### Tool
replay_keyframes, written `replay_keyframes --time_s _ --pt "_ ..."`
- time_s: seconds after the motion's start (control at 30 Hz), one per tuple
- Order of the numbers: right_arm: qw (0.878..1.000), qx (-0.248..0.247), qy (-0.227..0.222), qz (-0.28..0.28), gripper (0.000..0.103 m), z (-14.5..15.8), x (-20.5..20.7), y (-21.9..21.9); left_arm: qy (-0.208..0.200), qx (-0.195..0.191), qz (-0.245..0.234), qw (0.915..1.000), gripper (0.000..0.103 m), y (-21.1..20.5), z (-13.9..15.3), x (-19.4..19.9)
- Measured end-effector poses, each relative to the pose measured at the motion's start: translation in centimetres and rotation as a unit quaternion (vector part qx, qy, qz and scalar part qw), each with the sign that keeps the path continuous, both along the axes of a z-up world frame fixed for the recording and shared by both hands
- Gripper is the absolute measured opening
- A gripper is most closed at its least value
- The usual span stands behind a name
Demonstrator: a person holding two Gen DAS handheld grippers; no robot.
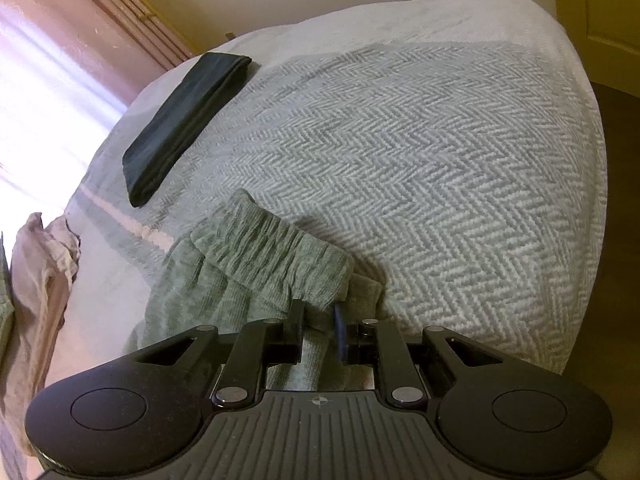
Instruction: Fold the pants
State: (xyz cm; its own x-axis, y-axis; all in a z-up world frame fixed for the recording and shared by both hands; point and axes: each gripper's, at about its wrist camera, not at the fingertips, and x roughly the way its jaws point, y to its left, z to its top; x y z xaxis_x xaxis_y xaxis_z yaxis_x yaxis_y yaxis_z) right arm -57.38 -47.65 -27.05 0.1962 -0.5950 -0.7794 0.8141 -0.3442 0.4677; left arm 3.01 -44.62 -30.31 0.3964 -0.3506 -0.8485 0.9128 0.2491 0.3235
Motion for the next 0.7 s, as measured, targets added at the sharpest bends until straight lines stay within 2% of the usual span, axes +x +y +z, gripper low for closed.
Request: replay_keyframes --time_s 0.03,0.07,0.1,0.13,0.17,0.23,0.27,0.3,0.37,0.43,0.5,0.57,0.6,0.67,0.7 --pt "1.0 0.002 0.001 0.001 0.012 0.0 0.0 -0.1 -0.002 -0.001 -0.001 1.0 0.034 -0.3 -0.6 0.0" --pt "1.0 0.004 0.002 0.003 0.012 0.1 0.0 0.0 -0.011 -0.01 -0.001 0.9999 0.008 -0.2 -0.9 0.2" --pt "1.0 0.006 0.005 0.008 0.012 0.1 0.0 -0.2 -0.015 -0.021 0.012 0.9996 0.009 0.4 -0.4 0.8" --pt "1.0 0.009 0.008 0.012 0.012 0.2 0.1 -0.5 -0.005 -0.051 0.034 0.9981 0.008 1.4 0.6 1.6" --pt "1.0 0.012 0.01 0.014 0.012 0.3 0.1 -0.7 0.003 -0.094 0.058 0.9938 0.008 3.1 2.4 2.5" --pt "0.999 0.015 0.017 0.023 0.012 0.6 0.3 -1.2 -0.011 -0.162 0.103 0.9813 0.007 7.5 6.4 4.5" --pt "0.999 0.016 0.022 0.027 0.012 0.8 0.4 -1.5 -0.008 -0.205 0.14 0.9686 0.005 10.8 8.7 6.0" --pt "0.999 0.016 0.025 0.031 0.012 1.0 0.5 -1.8 0.002 -0.23 0.18 0.9563 0.003 13.7 10.2 7.3" --pt "0.999 0.019 0.031 0.036 0.012 1.2 0.7 -2.1 0.046 -0.274 0.275 0.9205 0.003 20.9 11.6 10.2" --pt "0.998 0.023 0.036 0.037 0.012 1.2 0.9 -2.5 0.099 -0.28 0.344 0.8908 0.004 26.5 10.1 11.6" --pt "0.998 0.027 0.04 0.035 0.012 1.1 1.0 -2.8 0.144 -0.248 0.404 0.8686 0.004 30.3 6.2 12.1" --pt "0.998 0.036 0.044 0.031 0.012 0.9 1.0 -3.2 0.168 -0.22 0.439 0.855 0.004 32.0 2.5 12.1" --pt "0.998 0.041 0.045 0.031 0.012 1.0 1.0 -3.4 0.169 -0.232 0.44 0.8509 0.004 32.4 2.0 11.9" --pt "0.997 0.046 0.053 0.045 0.012 1.5 1.0 -3.8 0.162 -0.254 0.434 0.8487 0.003 32.4 2.5 12.1" --pt "0.996 0.045 0.06 0.053 0.011 1.9 1.0 -3.8 0.158 -0.264 0.425 0.851 0.003 32.0 3.2 12.1"
